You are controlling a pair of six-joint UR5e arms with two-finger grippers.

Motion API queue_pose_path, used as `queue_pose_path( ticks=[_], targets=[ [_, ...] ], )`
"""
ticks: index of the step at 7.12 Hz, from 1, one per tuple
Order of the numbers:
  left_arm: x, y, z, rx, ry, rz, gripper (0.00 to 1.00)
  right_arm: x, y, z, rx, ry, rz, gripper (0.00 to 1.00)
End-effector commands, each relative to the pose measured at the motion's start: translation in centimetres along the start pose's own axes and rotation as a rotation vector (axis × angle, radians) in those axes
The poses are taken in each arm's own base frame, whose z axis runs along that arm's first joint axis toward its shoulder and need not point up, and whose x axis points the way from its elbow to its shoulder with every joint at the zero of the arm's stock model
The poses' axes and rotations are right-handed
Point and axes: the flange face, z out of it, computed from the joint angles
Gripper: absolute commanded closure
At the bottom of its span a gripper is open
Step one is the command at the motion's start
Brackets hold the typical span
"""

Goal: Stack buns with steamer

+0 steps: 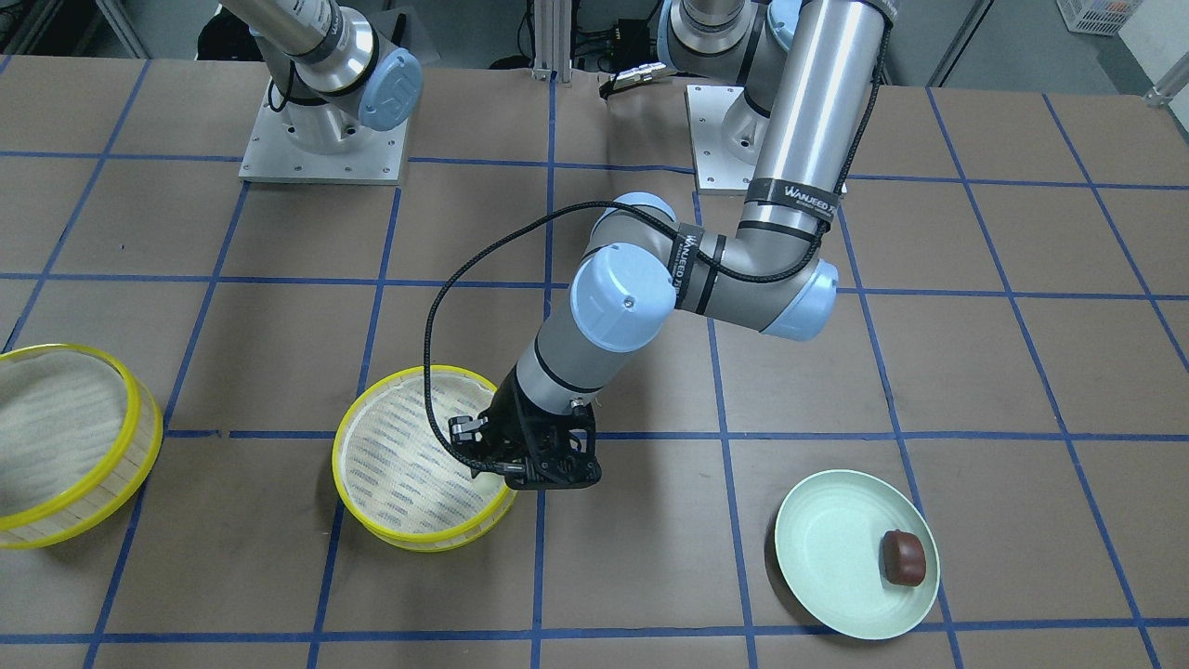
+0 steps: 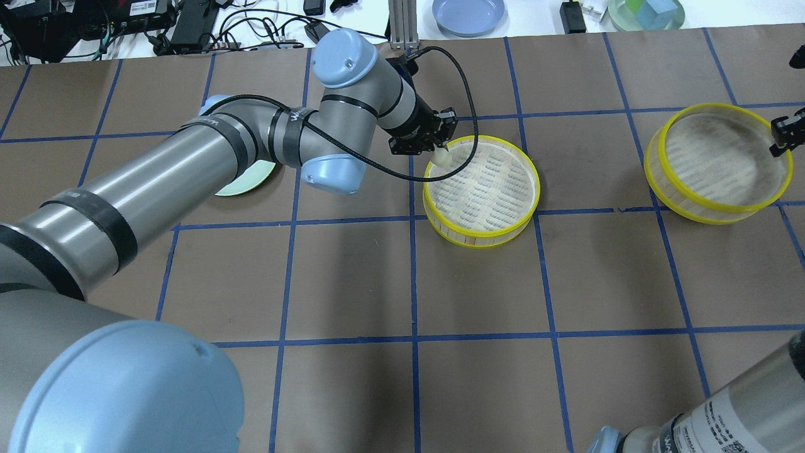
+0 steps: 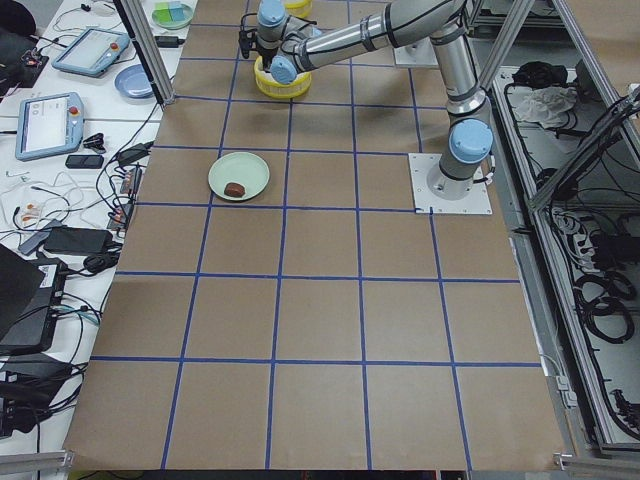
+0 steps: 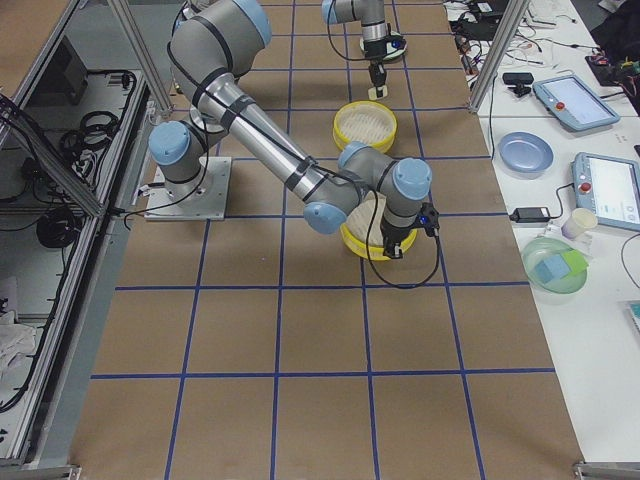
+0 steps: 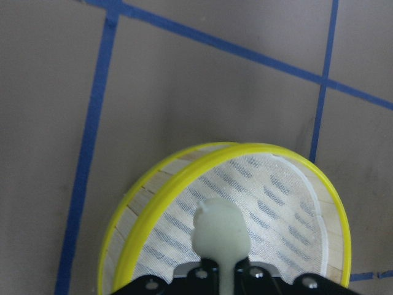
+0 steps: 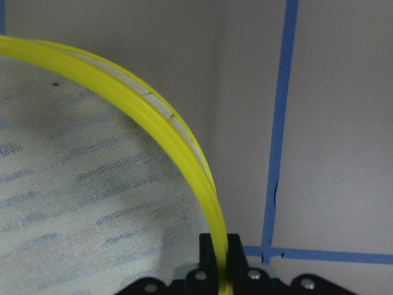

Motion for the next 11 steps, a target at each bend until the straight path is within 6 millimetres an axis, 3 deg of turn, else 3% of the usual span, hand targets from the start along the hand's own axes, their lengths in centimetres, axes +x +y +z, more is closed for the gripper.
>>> queue_pose_path(
  ticks=[1,2,3,4,6,7,9,11],
  targets=[
    [0.7,1.6,2.3,-0.036,0.000,-0.048,0.15,-3.5,-0.9,-2.2,0.005,0.005,0.045,1.00],
    [0.5,1.8,2.7,-0.045,-0.004,-0.057,0.00,-5.7,-1.5,-3.3,0.002,0.001,0.070,1.00],
    [0.4,1.9,2.7,-0.048,-0.004,-0.058,0.00,-7.6,-1.5,-4.7,0.016,0.009,0.090,1.00],
    [0.5,1.8,2.7,-0.047,-0.005,-0.049,0.00,-8.8,-1.2,-4.7,0.018,-0.001,0.084,1.00],
    [0.7,1.7,1.9,-0.038,-0.008,-0.040,0.00,-13.3,-0.6,-7.2,0.040,0.006,0.104,1.00],
    [1.0,1.9,0.9,-0.053,-0.021,-0.047,0.00,-14.1,-0.2,-7.3,0.022,-0.009,0.139,1.00],
    [0.9,1.8,1.1,-0.057,-0.026,-0.053,0.00,-16.2,-0.3,-7.9,0.022,-0.013,0.167,1.00],
    [0.3,0.6,-2.3,-0.020,-0.106,0.015,0.00,-24.6,-0.3,-8.2,0.019,-0.019,0.167,1.00]
  ],
)
